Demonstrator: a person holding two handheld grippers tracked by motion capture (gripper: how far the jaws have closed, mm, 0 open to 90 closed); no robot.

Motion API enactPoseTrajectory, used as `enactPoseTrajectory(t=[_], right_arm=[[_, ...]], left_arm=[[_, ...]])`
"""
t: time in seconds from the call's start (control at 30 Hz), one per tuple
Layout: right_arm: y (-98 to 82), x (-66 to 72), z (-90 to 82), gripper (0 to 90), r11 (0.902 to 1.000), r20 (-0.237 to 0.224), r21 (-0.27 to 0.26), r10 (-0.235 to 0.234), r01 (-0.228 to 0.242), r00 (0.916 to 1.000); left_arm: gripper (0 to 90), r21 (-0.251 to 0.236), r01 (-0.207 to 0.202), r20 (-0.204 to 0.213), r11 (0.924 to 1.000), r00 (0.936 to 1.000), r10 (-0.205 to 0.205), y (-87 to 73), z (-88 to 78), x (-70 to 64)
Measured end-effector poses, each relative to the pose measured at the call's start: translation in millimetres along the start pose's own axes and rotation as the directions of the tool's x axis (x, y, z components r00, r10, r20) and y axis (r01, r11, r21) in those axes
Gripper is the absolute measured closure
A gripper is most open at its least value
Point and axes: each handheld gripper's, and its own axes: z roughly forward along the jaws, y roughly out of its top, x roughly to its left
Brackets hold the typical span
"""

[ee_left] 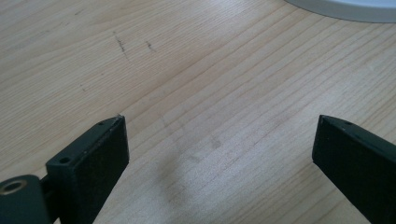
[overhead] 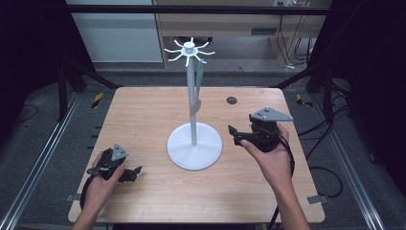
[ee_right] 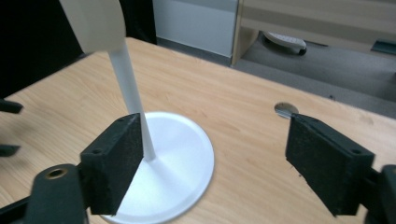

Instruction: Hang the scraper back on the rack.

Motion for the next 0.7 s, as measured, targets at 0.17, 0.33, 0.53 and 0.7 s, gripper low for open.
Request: enactPoseTrajectory(t=[0.17, 0.33, 0.53, 0.7], right_arm=[[-30.1, -6.1, 10.0, 12.7, 0.9995, 0.005, 0.027, 0.013, -0.013, 0.9999], [-59.1, -10.5, 20.7, 9.8, 0.997, 0.016, 0.073, 0.025, -0.026, 0.9996], [-87.1, -14.4, 29.0, 8.2, 0.9938, 0.015, 0.088, 0.068, -0.069, 0.9976], [-107.3, -17.3, 34.3, 8.6, 0.9896, -0.03, 0.124, 0.078, -0.074, 0.9965]], left_arm=[[3.5, -0.006, 0.027, -0.01, 0.9996, 0.9996, -0.028, -3.0, -2.3, 5.2], [3.6, -0.006, 0.034, -0.014, 0.9994, 0.9993, -0.034, -4.4, -2.7, 5.3], [3.6, -0.002, 0.035, -0.019, 0.9994, 0.9992, -0.035, -5.3, -2.9, 4.5], [3.5, -0.016, 0.034, -0.027, 0.9993, 0.999, -0.034, -3.2, -6.0, 6.5]])
